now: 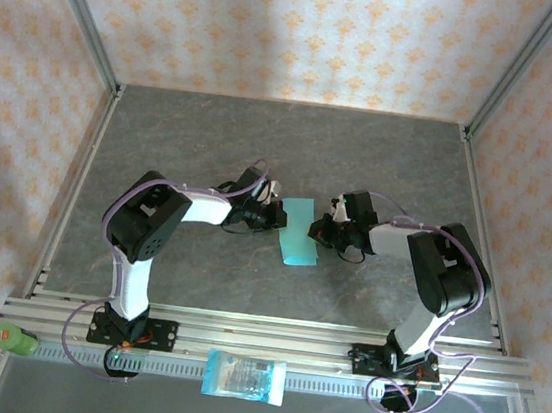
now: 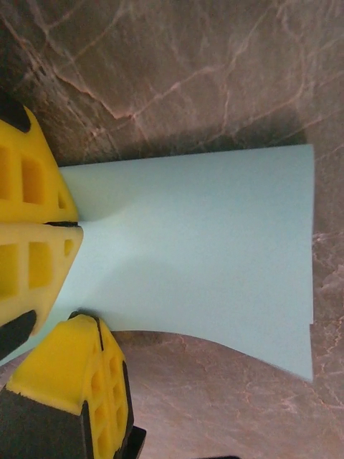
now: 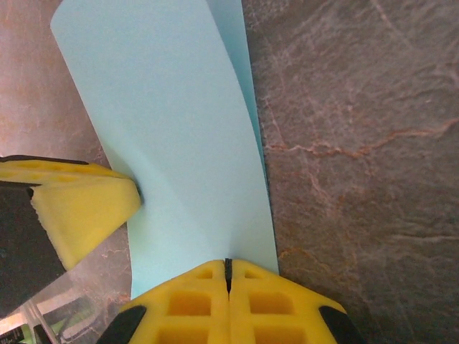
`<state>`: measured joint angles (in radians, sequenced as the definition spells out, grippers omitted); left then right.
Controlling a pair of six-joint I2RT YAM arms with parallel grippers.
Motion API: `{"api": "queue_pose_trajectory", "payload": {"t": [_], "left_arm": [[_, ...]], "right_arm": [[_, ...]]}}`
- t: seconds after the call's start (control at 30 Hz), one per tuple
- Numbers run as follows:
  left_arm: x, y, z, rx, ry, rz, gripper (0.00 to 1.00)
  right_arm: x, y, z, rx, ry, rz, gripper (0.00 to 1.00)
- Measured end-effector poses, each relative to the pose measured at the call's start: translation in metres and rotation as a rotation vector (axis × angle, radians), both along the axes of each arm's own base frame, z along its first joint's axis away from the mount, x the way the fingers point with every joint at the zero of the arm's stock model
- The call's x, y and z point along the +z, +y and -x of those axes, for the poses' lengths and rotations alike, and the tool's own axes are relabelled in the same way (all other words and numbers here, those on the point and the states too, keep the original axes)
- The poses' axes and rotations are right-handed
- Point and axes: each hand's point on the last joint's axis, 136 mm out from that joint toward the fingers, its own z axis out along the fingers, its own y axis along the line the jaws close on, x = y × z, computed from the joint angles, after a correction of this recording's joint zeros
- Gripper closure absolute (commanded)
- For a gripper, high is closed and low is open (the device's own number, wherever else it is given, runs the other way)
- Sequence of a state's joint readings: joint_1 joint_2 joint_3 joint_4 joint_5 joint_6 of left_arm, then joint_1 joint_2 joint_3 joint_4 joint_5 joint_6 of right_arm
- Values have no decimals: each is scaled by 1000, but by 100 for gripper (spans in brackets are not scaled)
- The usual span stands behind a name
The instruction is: Fold a paper plane with a square sheet of paper (pick it up from the middle)
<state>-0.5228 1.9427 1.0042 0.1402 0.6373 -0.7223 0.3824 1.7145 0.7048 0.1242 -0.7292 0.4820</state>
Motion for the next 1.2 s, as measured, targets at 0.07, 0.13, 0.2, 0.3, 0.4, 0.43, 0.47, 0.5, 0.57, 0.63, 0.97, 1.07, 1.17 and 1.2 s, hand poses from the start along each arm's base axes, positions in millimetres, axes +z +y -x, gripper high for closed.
{"api": "queue_pose_trajectory", "payload": {"t": [0.07, 0.13, 0.2, 0.3, 0.4, 0.43, 0.47, 0.5, 0.57, 0.63, 0.97, 1.07, 1.17, 1.2], "left_arm": [[1, 0, 0, -6, 1, -7, 100], [4, -1, -2, -11, -1, -9, 100], [10, -4, -6, -17, -6, 0, 100], [20, -9, -15, -28, -27, 12, 100], [20, -12, -21, -36, -33, 8, 100], [16, -12, -23, -36, -29, 3, 100], [11, -10, -22, -36, -18, -5, 100], [4, -9, -21, -35, -3, -14, 100], [0, -6, -23, -31, 8, -12, 100], [-1, -4, -25, -30, 9, -12, 100], [0, 9, -36, 5, 9, -8, 100], [0, 22, -47, 51, 13, -7, 100], [0, 31, -55, 88, 12, -14, 100], [0, 33, -57, 95, 13, -15, 100]], "right_arm": [[0, 0, 0, 0, 0, 0, 100], [0, 0, 0, 0, 0, 0, 100], [0, 0, 0, 0, 0, 0, 100], [0, 0, 0, 0, 0, 0, 100], [0, 0, 0, 0, 0, 1, 100], [0, 0, 0, 0, 0, 1, 100], [0, 0, 0, 0, 0, 0, 100], [0, 0, 0, 0, 0, 1, 100], [0, 0, 0, -2, 0, 2, 100], [0, -1, 0, -2, 0, 2, 100], [-1, -1, 0, -2, -7, -1, 100], [-1, -1, 0, -3, -9, -2, 100], [-1, -1, 0, -4, -10, -4, 100], [-1, -1, 0, -4, -10, -6, 100]]}}
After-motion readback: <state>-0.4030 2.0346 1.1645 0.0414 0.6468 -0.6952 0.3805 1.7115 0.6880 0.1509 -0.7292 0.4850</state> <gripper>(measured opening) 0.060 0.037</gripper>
